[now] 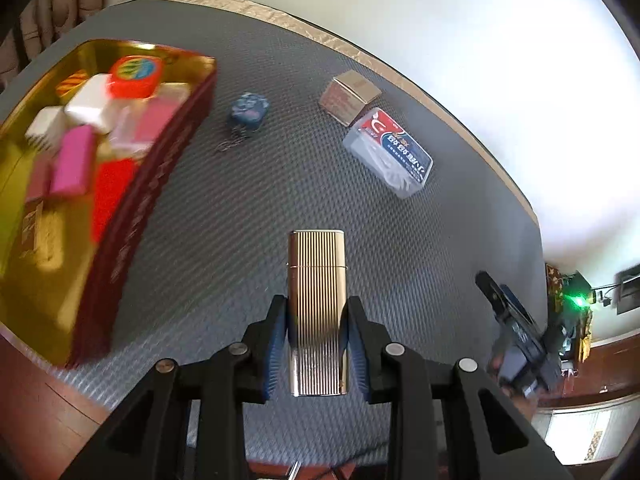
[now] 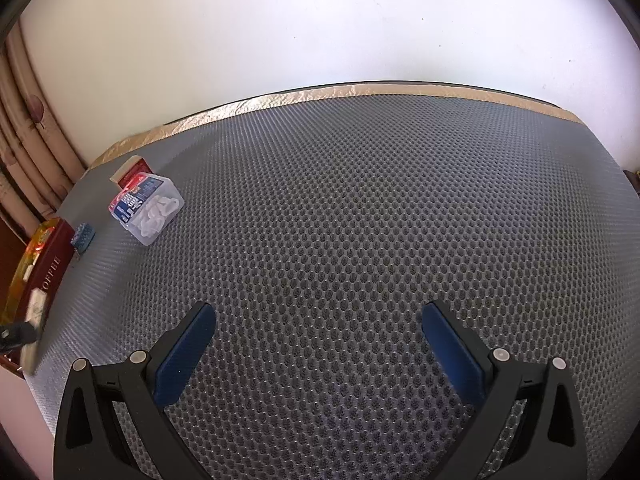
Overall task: Organize rigid objects
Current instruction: 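Carry the gold case toward the tin while the right gripper grasps the clear floss box, then place the gold case into the tin and open the left gripper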
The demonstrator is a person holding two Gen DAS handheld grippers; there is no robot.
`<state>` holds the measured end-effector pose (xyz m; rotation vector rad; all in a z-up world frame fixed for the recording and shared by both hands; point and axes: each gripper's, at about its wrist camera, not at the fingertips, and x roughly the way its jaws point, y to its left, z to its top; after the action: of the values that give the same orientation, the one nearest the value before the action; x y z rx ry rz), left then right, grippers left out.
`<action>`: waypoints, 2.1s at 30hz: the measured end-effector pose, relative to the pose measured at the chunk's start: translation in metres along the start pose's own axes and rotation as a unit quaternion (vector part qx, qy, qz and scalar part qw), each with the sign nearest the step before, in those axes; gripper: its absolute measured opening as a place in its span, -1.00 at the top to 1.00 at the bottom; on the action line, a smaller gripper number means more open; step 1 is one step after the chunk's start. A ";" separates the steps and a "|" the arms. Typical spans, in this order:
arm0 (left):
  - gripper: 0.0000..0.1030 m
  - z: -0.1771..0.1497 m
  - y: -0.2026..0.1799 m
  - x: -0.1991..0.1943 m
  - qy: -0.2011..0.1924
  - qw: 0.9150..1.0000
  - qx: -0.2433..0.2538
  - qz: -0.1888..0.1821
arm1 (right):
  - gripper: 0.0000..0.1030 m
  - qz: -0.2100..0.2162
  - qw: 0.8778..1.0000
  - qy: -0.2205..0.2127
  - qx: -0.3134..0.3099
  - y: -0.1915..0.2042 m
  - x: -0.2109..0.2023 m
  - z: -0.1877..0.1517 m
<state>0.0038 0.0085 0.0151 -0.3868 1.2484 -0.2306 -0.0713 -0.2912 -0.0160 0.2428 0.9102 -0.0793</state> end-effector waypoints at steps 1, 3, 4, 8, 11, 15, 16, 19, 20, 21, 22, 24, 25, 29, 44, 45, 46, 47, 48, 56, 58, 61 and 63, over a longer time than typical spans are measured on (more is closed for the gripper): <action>0.42 -0.001 0.003 -0.003 -0.002 1.000 0.000 -0.001 | -1.00 0.000 1.000 0.000 -0.003 0.001 0.000 0.000; 0.42 -0.005 0.009 -0.013 -0.006 1.000 -0.001 -0.002 | -1.00 0.027 0.999 -0.001 -0.017 0.005 -0.002 0.001; 0.42 -0.012 0.011 -0.018 -0.007 1.000 -0.003 -0.004 | -1.00 0.052 0.998 -0.001 -0.030 0.010 -0.004 0.003; 0.42 -0.020 0.020 -0.034 -0.015 1.000 -0.007 -0.006 | -1.00 0.075 0.992 -0.011 -0.103 0.045 -0.013 0.019; 0.42 -0.024 0.029 -0.045 -0.020 1.000 -0.017 -0.012 | -1.00 0.092 0.982 -0.023 -0.161 0.077 -0.019 0.040; 0.42 -0.028 0.046 -0.062 -0.035 0.999 -0.033 -0.013 | -1.00 0.089 0.967 -0.009 -0.240 0.121 -0.006 0.062; 0.42 -0.029 0.050 -0.065 -0.038 0.999 -0.037 -0.012 | -1.00 0.091 0.962 -0.004 -0.257 0.131 -0.002 0.066; 0.42 -0.029 0.063 -0.073 -0.040 0.998 -0.052 -0.016 | -1.00 0.084 0.949 0.010 -0.305 0.155 0.010 0.073; 0.42 -0.031 0.068 -0.079 -0.041 0.997 -0.056 -0.016 | -1.00 0.082 0.945 0.014 -0.317 0.161 0.015 0.074; 0.42 -0.029 0.068 -0.078 -0.043 0.997 -0.059 -0.015 | -1.00 0.080 0.940 0.023 -0.330 0.169 0.023 0.077; 0.42 -0.029 0.072 -0.081 -0.046 0.997 -0.061 -0.015 | -0.99 0.079 0.938 0.030 -0.337 0.171 0.030 0.078; 0.42 -0.028 0.074 -0.085 -0.049 0.997 -0.063 -0.013 | -0.99 0.073 0.932 0.046 -0.351 0.179 0.044 0.082; 0.42 -0.027 0.077 -0.089 -0.052 0.996 -0.066 -0.012 | -0.99 0.066 0.930 0.051 -0.359 0.183 0.052 0.084; 0.42 -0.022 0.086 -0.097 -0.059 0.995 -0.075 -0.009 | -0.99 0.073 0.925 0.083 -0.364 0.193 0.074 0.092; 0.42 -0.009 0.134 -0.120 -0.096 0.990 -0.096 0.042 | -0.13 0.072 0.932 0.139 -0.326 0.184 0.108 0.091; 0.42 -0.005 0.140 -0.119 -0.100 0.989 -0.096 0.052 | -0.13 0.078 0.935 0.136 -0.317 0.178 0.101 0.088; 0.42 -0.002 0.143 -0.118 -0.101 0.988 -0.098 0.058 | -0.13 0.082 0.937 0.133 -0.313 0.176 0.097 0.085; 0.42 0.002 0.148 -0.116 -0.103 0.988 -0.098 0.069 | -0.13 0.089 0.940 0.127 -0.305 0.170 0.089 0.082; 0.42 0.006 0.153 -0.114 -0.103 0.987 -0.095 0.081 | -0.13 0.094 0.943 0.123 -0.295 0.163 0.082 0.078; 0.42 0.033 0.176 -0.086 -0.082 0.985 -0.062 0.138 | -0.13 0.148 0.961 0.117 -0.203 0.128 0.043 0.058; 0.42 0.039 0.181 -0.080 -0.077 0.985 -0.054 0.144 | -0.13 0.157 0.963 0.112 -0.189 0.126 0.032 0.050; 0.42 0.046 0.185 -0.071 -0.067 0.984 -0.034 0.160 | -0.13 0.174 0.964 0.108 -0.170 0.125 0.023 0.042; 0.42 0.049 0.189 -0.064 -0.060 0.985 -0.029 0.160 | -0.13 0.181 0.964 0.107 -0.164 0.126 0.017 0.037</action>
<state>0.0237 0.2128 0.0077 -0.2406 1.1815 0.1021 -0.0113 -0.1769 0.0144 0.1062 1.0640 0.4420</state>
